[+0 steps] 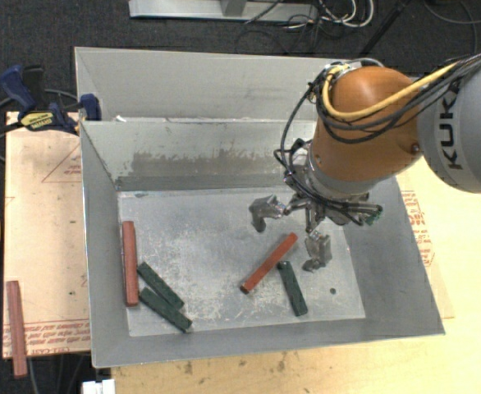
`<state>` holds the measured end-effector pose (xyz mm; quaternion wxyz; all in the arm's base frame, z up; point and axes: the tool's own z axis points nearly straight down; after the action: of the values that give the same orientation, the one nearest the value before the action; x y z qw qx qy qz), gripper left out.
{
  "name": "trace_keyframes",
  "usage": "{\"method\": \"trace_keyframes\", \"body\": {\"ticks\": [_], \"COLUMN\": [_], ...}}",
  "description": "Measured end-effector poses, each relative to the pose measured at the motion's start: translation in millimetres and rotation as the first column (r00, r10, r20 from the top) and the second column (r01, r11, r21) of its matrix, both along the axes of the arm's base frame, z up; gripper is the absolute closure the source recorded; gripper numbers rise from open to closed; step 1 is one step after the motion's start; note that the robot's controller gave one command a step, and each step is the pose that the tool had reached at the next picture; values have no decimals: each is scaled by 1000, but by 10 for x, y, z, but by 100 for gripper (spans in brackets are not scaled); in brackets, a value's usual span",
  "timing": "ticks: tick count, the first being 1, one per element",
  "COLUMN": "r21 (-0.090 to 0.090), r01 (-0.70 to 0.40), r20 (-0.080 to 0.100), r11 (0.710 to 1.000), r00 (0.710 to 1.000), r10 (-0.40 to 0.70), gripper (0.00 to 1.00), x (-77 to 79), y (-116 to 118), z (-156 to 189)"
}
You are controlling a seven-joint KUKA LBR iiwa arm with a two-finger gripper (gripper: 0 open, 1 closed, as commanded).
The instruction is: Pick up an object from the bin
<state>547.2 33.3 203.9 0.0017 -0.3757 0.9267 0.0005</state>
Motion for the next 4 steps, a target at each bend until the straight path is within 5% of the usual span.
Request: {"method": "trace_keyframes", "body": {"ticks": [1, 2, 3, 4], "r21": [-2, 0, 0, -4], "r01": [-68, -25, -307, -298], "r20": [10, -11, -1, 5], "r11": [998, 1000, 952, 955], "r00": [998, 1000, 952, 955], "r10": [68, 25, 307, 298], "gripper": [0, 0, 0, 0], "x": [-187, -557, -36, 143], "y": [-108, -40, -339, -620], "z": [1119, -342, -1302, -796]}}
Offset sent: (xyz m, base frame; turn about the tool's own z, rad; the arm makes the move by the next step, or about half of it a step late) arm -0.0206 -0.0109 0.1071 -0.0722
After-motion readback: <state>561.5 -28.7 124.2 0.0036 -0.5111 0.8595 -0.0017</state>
